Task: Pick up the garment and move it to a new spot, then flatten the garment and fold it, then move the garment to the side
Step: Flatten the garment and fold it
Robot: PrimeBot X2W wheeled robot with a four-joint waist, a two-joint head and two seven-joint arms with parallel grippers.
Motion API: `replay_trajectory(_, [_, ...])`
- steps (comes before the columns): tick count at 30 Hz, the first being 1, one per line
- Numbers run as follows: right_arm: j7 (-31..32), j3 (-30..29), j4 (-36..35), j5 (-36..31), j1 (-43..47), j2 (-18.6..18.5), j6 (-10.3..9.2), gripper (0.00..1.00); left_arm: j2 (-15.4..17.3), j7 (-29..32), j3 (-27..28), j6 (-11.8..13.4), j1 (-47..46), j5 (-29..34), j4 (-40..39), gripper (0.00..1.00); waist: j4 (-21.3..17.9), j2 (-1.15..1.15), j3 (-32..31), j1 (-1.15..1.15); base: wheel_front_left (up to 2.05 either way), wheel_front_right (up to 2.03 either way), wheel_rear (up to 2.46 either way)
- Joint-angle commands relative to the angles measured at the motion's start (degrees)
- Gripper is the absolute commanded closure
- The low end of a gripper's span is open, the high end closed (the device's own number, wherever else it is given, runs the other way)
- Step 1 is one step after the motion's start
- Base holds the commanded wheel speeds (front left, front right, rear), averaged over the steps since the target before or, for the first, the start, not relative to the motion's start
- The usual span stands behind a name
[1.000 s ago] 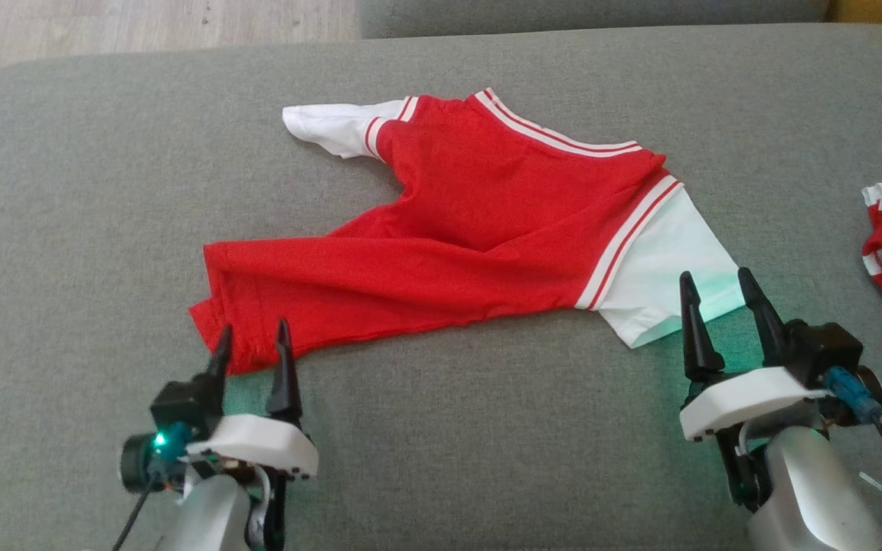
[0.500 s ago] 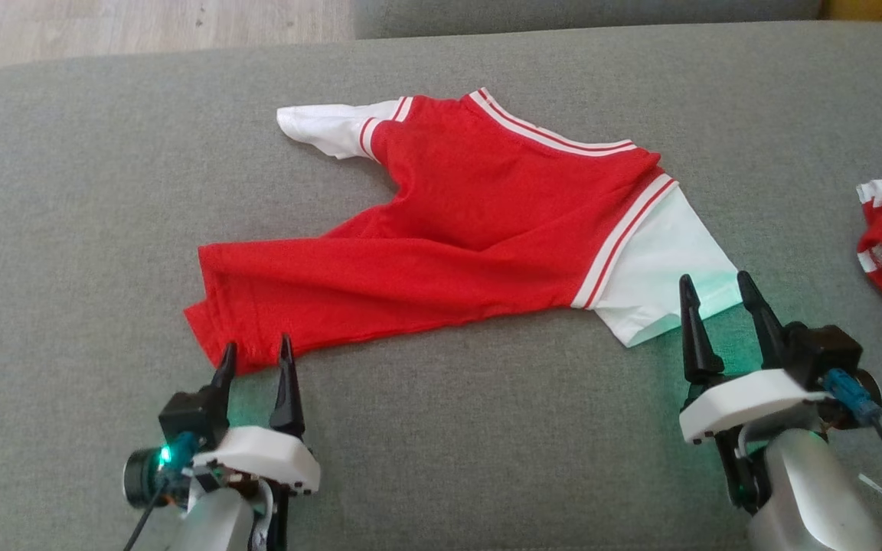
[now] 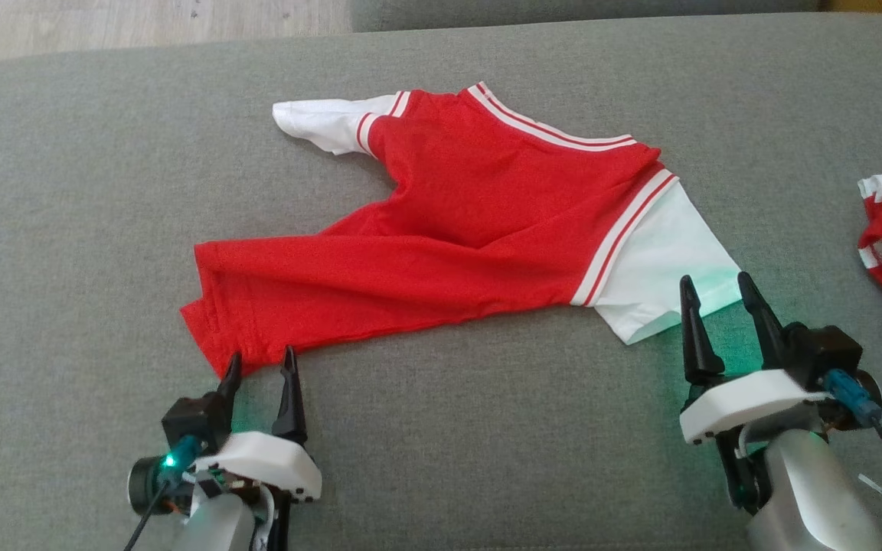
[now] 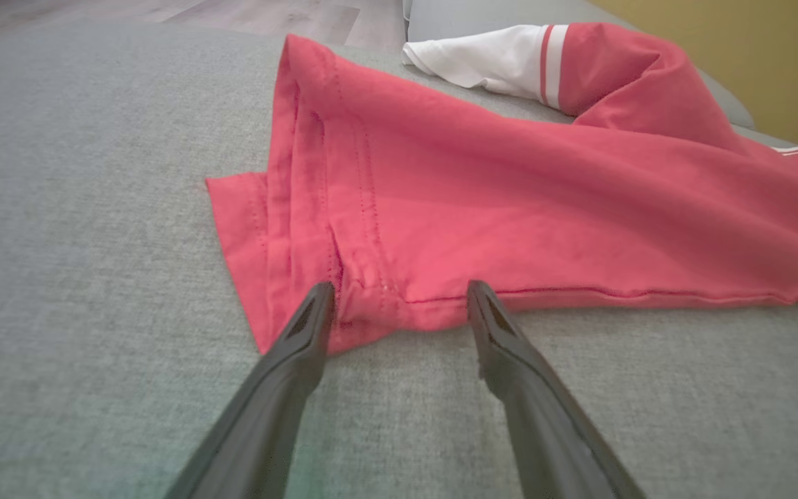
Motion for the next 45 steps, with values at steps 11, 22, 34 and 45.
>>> replay_trajectory(11, [-0.63,0.96,-0.56,0.27,-0.57,-0.18,0.21,0.00,0.49,-0.56,2.54,-0.78,-1.47,1.05,-3.13,1.00,0.36,0.00,-1.33,0.00,0.00,0.00,0.00])
replay_trajectory(22, [-0.63,0.45,0.09,1.71,3.34,-0.18,0.21,0.00,0.49,-0.56,6.60,-0.49,7.45,1.27,-6.15,1.00,1.57,0.00,-9.16,0.00,0.00,0.00,0.00])
replay_trajectory(34, [-0.63,1.09,-2.24,2.54,4.84,-0.18,0.21,0.00,1.51,-0.56,10.20,-0.92,10.61,5.55,-7.78,0.00,1.73,0.00,-11.06,0.00,0.00,0.00,0.00])
replay_trajectory(45, [-0.63,3.26,-5.29,1.55,6.78,-0.18,0.21,0.00,1.50,-0.56,12.02,0.80,14.97,12.98,-13.31,0.00,1.03,0.00,-12.71,0.00,0.00,0.00,0.00])
